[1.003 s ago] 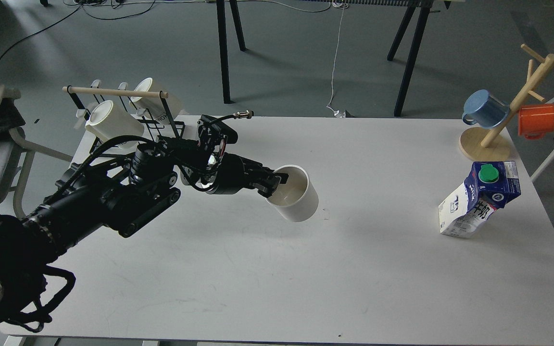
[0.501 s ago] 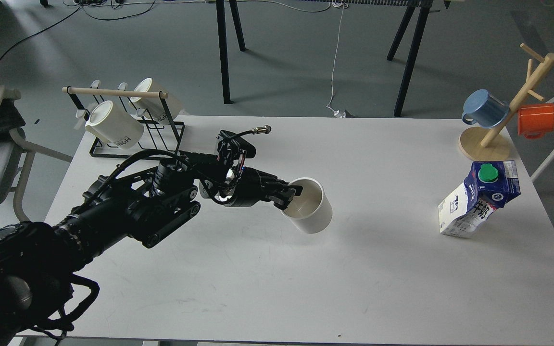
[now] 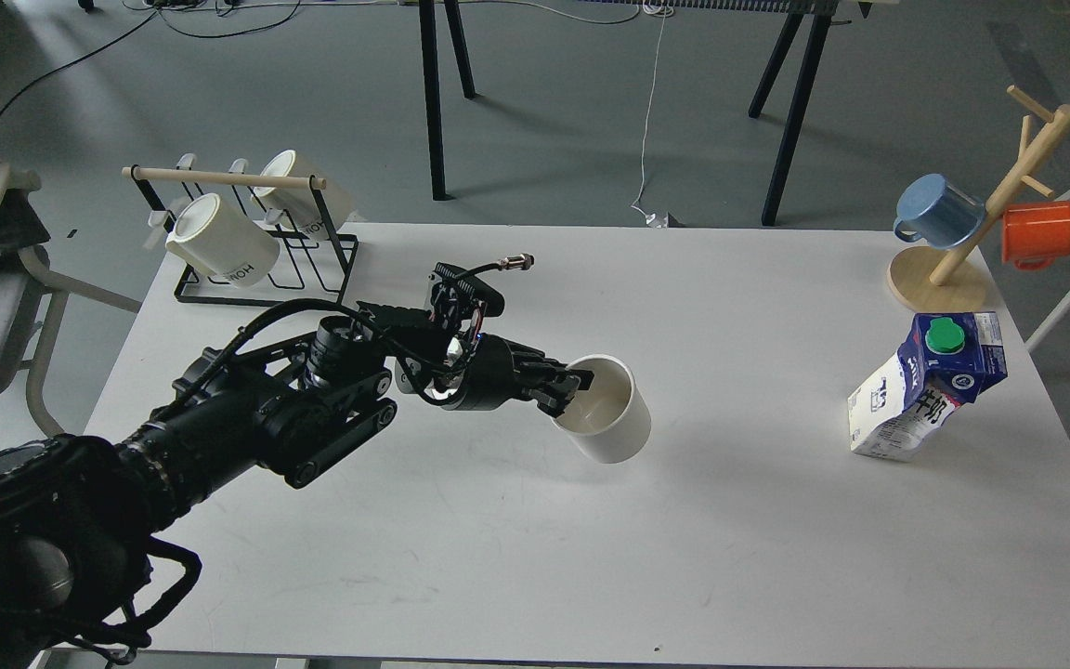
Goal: Place cup and milk with both arms
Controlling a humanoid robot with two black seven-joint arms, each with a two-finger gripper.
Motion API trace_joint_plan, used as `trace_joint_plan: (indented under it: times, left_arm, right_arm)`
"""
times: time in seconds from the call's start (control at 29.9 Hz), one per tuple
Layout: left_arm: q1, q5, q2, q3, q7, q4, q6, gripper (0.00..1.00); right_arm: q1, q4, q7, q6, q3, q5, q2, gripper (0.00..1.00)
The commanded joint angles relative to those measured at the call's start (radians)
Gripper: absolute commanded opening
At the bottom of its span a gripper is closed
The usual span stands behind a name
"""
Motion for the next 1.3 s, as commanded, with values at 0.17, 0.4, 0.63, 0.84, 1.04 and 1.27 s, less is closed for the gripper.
trace_joint_plan:
  times: [0.17,0.4,0.63,0.84,1.04,1.27]
  left_arm:
    - [0.007,0.048,0.029,0.0,0.0,0.036,0.002,0.09]
    - [0.009,0.048,0.04,0.0,0.0,0.038,0.0,0.16]
    - [0.009,0.048,0.039,0.0,0.0,0.038,-0.001,0.23]
    - [0.01,0.04,0.042,0.0,0.0,0.038,-0.003,0.32]
    - [0.001,-0.033,0.1,-0.014,0.0,0.027,-0.018,0.81]
    - [-0.022,-0.444,0.201,-0.031,0.0,-0.002,-0.175,0.82]
  right_arm:
    - [-0.002,-0.001,0.0,0.0,-0.001,0.0,0.0,0.93]
    - [-0.005,-0.001,0.0,0.0,-0.001,0.0,0.0,0.93]
    - [-0.011,-0.001,0.0,0.0,0.001,0.0,-0.001,0.93]
    - [-0.017,-0.001,0.0,0.0,0.001,0.001,-0.001,0.93]
    - [-0.017,0.002,0.0,0.0,0.01,0.008,-0.003,0.93]
    - [-0.011,0.01,-0.001,0.0,0.018,0.008,-0.004,0.93]
